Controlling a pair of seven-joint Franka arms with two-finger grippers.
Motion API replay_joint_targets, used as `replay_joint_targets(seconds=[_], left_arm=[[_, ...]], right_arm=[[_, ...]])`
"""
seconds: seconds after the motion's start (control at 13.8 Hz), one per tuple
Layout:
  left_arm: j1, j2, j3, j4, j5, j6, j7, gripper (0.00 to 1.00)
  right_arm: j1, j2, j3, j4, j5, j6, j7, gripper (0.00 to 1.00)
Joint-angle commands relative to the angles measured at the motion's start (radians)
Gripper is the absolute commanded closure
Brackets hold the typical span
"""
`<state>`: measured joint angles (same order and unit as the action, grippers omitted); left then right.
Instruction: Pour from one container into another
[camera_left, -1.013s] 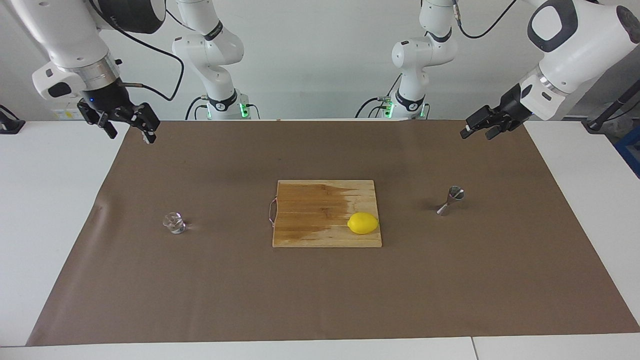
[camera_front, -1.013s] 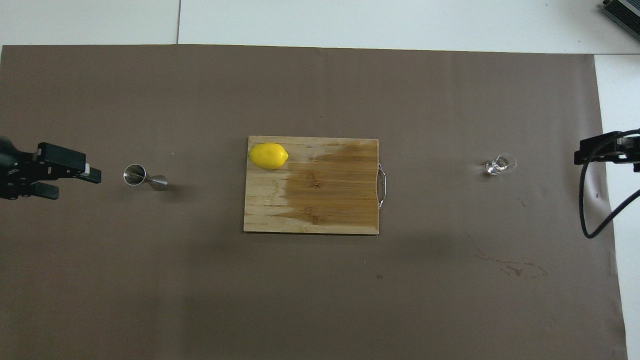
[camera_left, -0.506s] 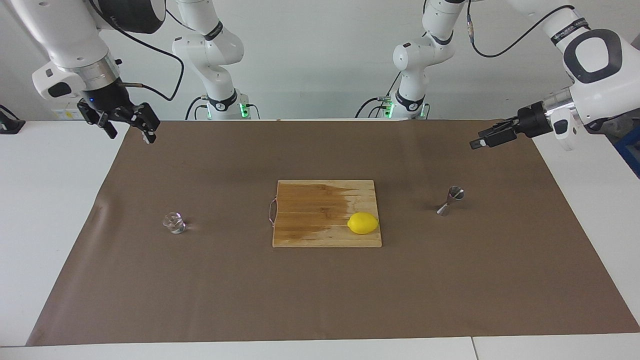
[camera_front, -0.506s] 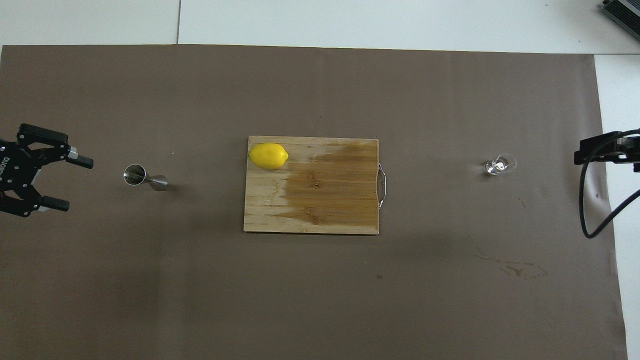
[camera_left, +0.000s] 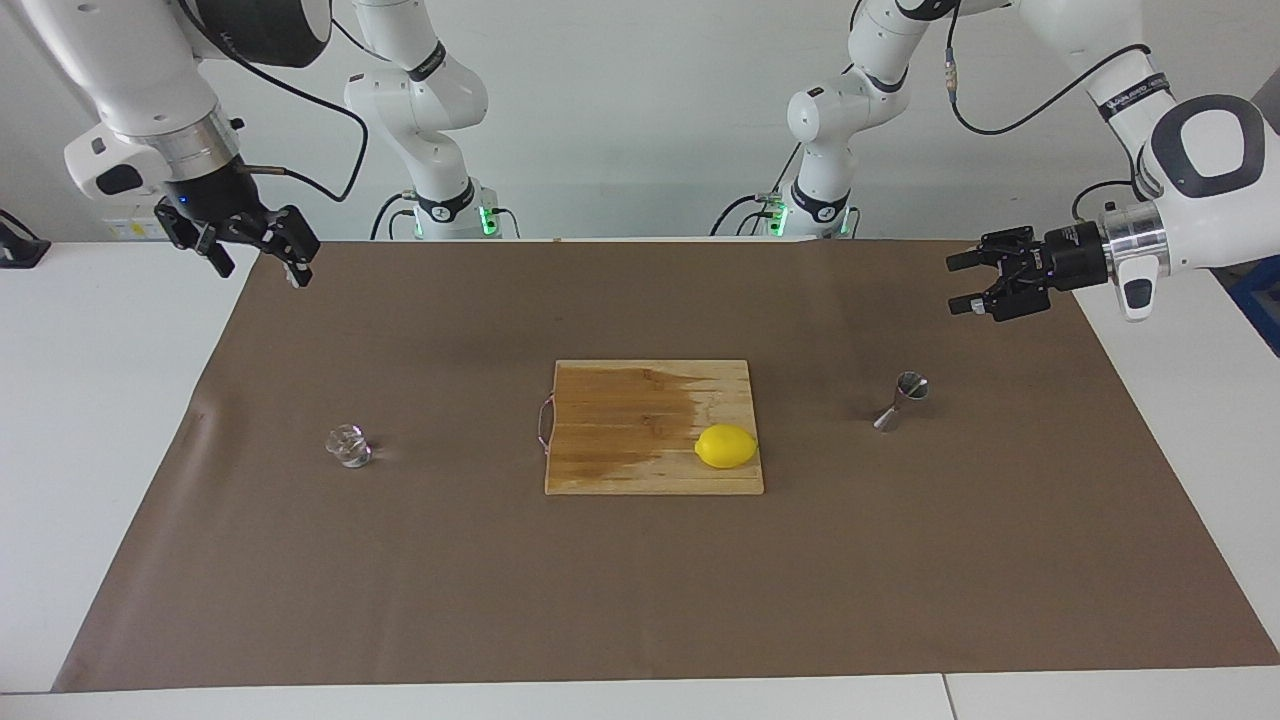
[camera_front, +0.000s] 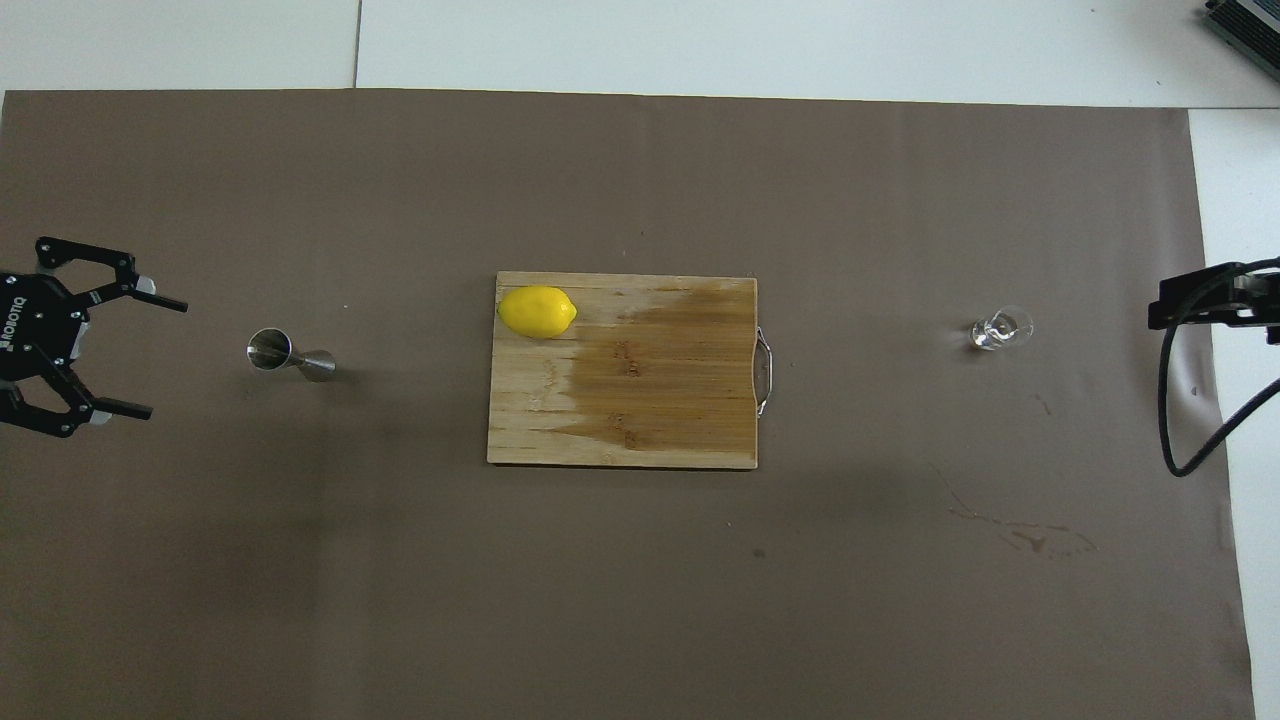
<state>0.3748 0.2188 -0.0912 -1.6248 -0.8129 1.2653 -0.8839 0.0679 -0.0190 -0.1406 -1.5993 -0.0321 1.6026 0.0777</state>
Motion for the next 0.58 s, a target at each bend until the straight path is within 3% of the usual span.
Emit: replay_joint_targets(seconds=[0.0,0.51], left_arm=[[0.061,0.083,-0.030,0.034,-0.063,-0.053,-0.067,0.00],[0.288,0.263,-0.232,0.051,-0.182,-0.084,-0.072,0.00]], right_arm=[[-0.011,-0.022,0.009,-0.024,0.026,-0.006,0.007,0.00],[-0.013,-0.022,0.009,-0.022,0.026,-0.006,0.007,0.00]])
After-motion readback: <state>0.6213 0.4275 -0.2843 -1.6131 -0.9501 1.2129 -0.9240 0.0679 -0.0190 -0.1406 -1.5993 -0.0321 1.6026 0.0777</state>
